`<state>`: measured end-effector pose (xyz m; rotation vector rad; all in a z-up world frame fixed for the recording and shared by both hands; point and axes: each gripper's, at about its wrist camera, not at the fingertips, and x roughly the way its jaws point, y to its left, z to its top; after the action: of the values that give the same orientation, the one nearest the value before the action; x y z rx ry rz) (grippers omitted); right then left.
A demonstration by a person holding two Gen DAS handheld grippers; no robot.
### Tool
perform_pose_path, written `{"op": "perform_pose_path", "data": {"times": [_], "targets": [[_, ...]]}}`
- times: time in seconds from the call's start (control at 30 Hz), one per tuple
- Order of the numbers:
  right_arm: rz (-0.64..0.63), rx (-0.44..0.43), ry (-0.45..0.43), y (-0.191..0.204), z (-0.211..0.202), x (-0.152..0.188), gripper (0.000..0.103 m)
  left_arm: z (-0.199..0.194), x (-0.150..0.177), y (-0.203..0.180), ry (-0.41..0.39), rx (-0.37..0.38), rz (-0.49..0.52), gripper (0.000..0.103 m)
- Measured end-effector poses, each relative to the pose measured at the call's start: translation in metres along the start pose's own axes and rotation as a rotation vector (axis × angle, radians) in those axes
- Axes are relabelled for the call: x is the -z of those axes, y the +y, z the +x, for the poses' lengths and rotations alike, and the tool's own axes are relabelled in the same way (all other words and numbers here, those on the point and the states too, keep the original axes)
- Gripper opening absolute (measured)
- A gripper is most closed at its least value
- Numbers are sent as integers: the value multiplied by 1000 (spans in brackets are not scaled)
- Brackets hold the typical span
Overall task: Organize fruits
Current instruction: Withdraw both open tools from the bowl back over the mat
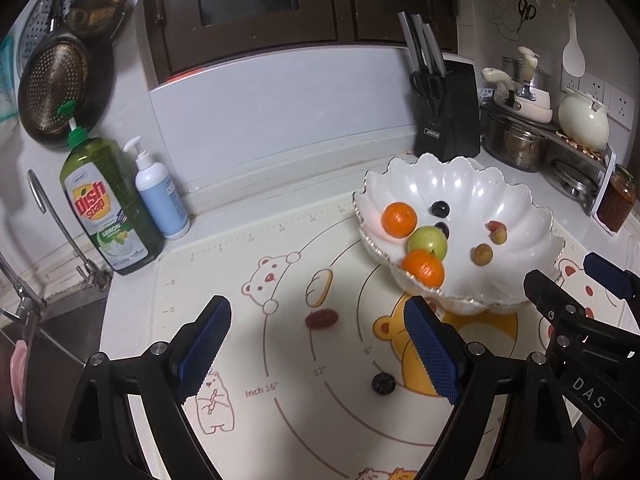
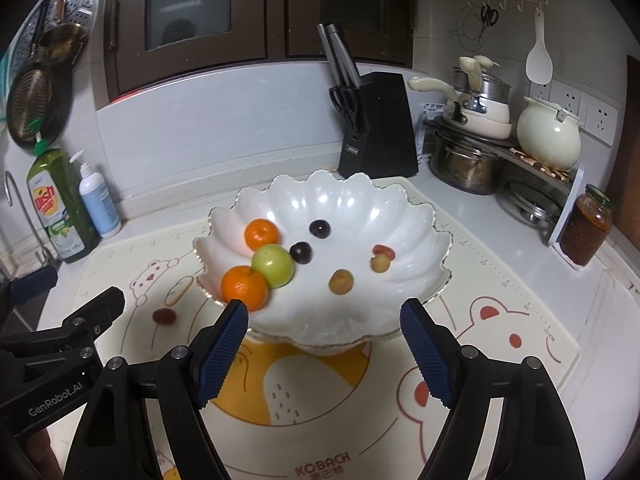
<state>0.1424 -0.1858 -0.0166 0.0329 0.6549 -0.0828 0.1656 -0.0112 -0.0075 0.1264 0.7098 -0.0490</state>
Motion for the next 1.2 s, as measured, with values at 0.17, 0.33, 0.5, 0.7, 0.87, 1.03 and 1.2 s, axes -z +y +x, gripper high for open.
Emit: {"op": "perform_pose_path", "data": {"times": [0.17, 0.33, 0.5, 0.7, 0.87, 1.03, 1.2], "targets": [[-7, -17, 9, 8, 1, 8, 79, -1, 10, 7, 8, -8, 5, 89], [-17, -24, 24, 17, 3, 18, 79, 3, 22, 13, 21, -14, 31, 89], [-27, -25, 42, 31, 7, 30, 79, 9, 32, 21, 37, -15, 57, 89], [-40, -20, 59, 49, 12, 40, 79, 20, 39, 35, 55, 12, 65, 88], [-55, -11, 79, 62, 19, 47, 79, 29, 44, 45, 68, 35, 99, 88], [-72, -15, 104, 79, 27, 55, 79, 42, 46, 52, 84, 72, 149, 85], [-92, -14, 130, 93, 36, 62, 79, 54, 48, 58, 97, 78, 210, 85]]}}
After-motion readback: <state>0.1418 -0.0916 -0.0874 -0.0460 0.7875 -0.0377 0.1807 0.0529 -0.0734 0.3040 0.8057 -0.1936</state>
